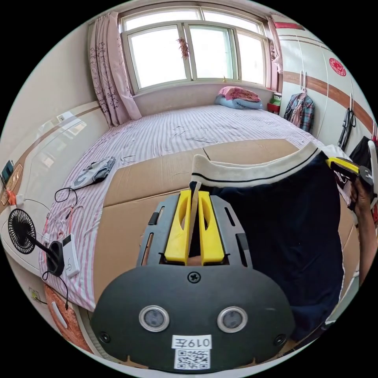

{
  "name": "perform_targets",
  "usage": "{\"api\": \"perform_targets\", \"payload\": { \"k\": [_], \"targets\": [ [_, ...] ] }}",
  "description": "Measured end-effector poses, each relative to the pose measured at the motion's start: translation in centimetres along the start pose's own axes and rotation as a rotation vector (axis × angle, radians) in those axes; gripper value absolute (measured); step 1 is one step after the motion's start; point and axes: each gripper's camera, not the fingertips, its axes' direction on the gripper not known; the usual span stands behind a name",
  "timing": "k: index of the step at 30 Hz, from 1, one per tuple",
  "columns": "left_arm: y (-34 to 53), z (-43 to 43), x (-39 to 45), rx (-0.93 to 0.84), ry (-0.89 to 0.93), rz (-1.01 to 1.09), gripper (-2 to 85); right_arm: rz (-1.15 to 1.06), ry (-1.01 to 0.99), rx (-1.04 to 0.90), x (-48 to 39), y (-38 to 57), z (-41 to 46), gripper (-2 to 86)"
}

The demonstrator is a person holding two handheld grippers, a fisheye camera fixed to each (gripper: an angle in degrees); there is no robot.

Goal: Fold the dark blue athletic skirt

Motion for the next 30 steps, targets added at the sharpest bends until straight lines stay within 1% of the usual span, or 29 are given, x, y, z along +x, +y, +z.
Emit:
{"api": "perform_targets", "payload": {
  "k": [1, 2, 3, 5, 7, 8, 10, 11, 13, 16, 18, 21, 23, 26, 28, 30],
  "targets": [
    [-0.5, 0.9, 0.0, -0.067, -0.021, -0.007, 1.3, 0.005, 0.036, -0.03, -0.4, -0.1, 0.3, -0.4],
    [-0.4, 1.1, 0.0, -0.086, -0.035, -0.007, 1.4, 0.018, 0.072, -0.03, -0.6, 0.0, 0.0, -0.4],
    [0.2, 0.9, -0.3, -0.092, -0.05, -0.008, 1.4, 0.032, 0.131, -0.005, -1.0, 0.7, -1.0, -0.5],
    [2.0, -0.6, -1.3, -0.062, -0.016, -0.019, 1.6, 0.007, 0.106, 0.039, -1.7, 2.1, -3.5, -0.6],
    [5.8, -3.6, -2.9, -0.039, 0.05, -0.027, 1.8, -0.062, -0.063, 0.1, -2.6, 5.2, -7.8, -0.8],
    [6.9, -4.4, -3.2, -0.032, 0.083, -0.019, 1.8, -0.088, -0.117, 0.111, -2.9, 6.1, -8.9, -0.8],
    [12.3, -8.1, -3.8, -0.022, 0.241, 0.028, 2.4, -0.159, -0.264, 0.148, -4.4, 10.0, -13.1, -0.9],
    [13.8, -9.0, -3.7, -0.022, 0.273, 0.042, 2.7, -0.186, -0.284, 0.154, -5.0, 11.0, -14.0, -0.9],
    [19.4, -12.4, -3.2, -0.022, 0.337, 0.093, 4.1, -0.255, -0.317, 0.157, -6.8, 14.7, -17.3, -0.8],
    [25.0, -15.1, -2.8, -0.048, 0.377, 0.071, 7.8, -0.305, -0.395, 0.154, -8.8, 18.4, -20.6, -0.4],
    [26.9, -15.7, -2.7, -0.069, 0.385, 0.058, 9.4, -0.346, -0.416, 0.139, -10.1, 20.0, -22.0, 0.5],
    [28.1, -15.2, -3.0, -0.108, 0.306, 0.026, 10.5, -0.413, -0.406, 0.095, -12.4, 21.7, -23.4, 5.6],
    [27.9, -14.7, -3.4, -0.103, 0.277, 0.017, 10.3, -0.417, -0.421, 0.073, -13.0, 22.2, -23.9, 7.1],
    [26.9, -13.5, -3.7, -0.131, 0.33, 0.039, 8.4, -0.405, -0.449, 0.02, -13.0, 23.2, -24.2, 7.9],
    [26.4, -12.1, -3.6, -0.185, 0.386, 0.044, 5.8, -0.398, -0.399, -0.006, -12.7, 24.4, -24.4, 8.4],
    [26.5, -11.7, -3.6, -0.213, 0.369, 0.04, 4.0, -0.429, -0.337, -0.041, -13.0, 25.4, -24.4, 8.6]
  ]
}}
